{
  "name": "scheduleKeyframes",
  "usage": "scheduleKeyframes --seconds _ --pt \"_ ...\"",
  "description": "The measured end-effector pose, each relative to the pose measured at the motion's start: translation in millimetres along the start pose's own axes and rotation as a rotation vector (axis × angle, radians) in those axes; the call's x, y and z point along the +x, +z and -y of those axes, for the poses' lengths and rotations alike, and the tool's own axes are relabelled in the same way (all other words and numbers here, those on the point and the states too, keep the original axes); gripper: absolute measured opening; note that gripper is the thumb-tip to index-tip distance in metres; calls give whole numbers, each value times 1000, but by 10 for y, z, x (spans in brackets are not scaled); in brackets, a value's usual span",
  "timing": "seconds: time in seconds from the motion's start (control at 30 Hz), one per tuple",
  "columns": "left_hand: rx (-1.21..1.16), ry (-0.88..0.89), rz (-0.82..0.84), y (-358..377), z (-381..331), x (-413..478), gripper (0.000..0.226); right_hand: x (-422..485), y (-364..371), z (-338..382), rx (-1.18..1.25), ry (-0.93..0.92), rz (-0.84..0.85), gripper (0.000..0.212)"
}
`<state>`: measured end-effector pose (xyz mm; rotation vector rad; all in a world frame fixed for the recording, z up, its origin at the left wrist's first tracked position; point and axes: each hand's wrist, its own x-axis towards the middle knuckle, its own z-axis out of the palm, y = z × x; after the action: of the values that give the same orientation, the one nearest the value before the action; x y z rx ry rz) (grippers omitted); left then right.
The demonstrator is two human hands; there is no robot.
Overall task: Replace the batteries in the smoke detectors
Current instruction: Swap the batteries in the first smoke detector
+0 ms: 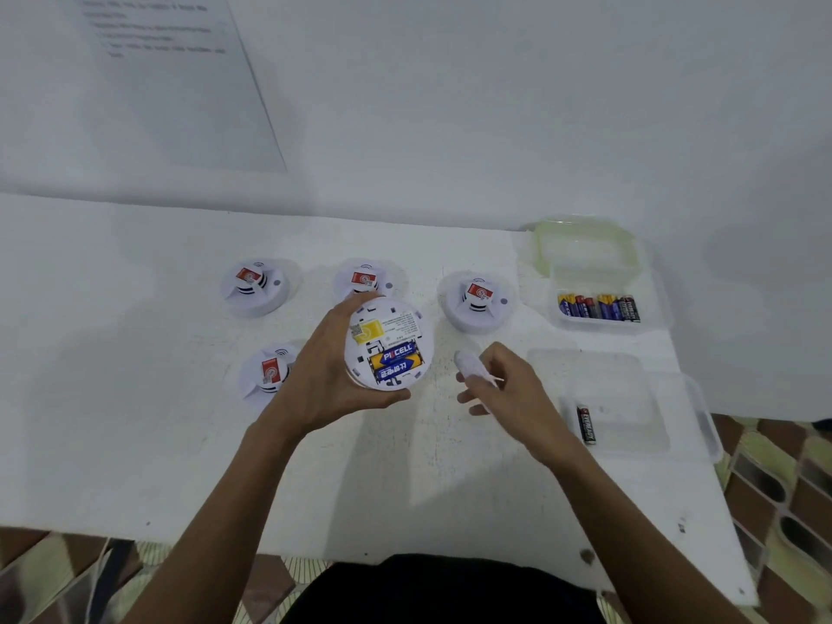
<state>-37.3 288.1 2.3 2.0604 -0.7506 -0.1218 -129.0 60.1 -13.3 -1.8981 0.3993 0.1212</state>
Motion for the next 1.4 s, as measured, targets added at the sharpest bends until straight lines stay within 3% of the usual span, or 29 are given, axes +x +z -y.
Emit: scheduleKeyframes --seconds 0.1,0.2,0.27,0.4,0.53,0.63,0.77,1.4 --pt "-12 -4 11 3 22 -10 99 -47 -17 233 177 33 -14 38" --pt "-15 -16 21 7 30 4 102 -80 -10 424 194 -43 -89 24" --pt "-18 -7 29 11 5 23 102 -111 12 528 100 -144 -117 18" --pt "-28 13 24 17 -66 47 100 -180 121 672 -22 -316 -124 29" --pt "-47 31 27 32 -65 60 102 -131 282 666 -388 -528 -297 40" --pt "-66 46 24 46 -81 64 99 -104 367 645 -482 -623 -364 43" --pt "-77 85 12 50 -126 61 89 -84 458 619 -523 -650 -376 46" --pt "-72 98 8 101 -148 67 85 -95 442 600 -430 -657 -423 40"
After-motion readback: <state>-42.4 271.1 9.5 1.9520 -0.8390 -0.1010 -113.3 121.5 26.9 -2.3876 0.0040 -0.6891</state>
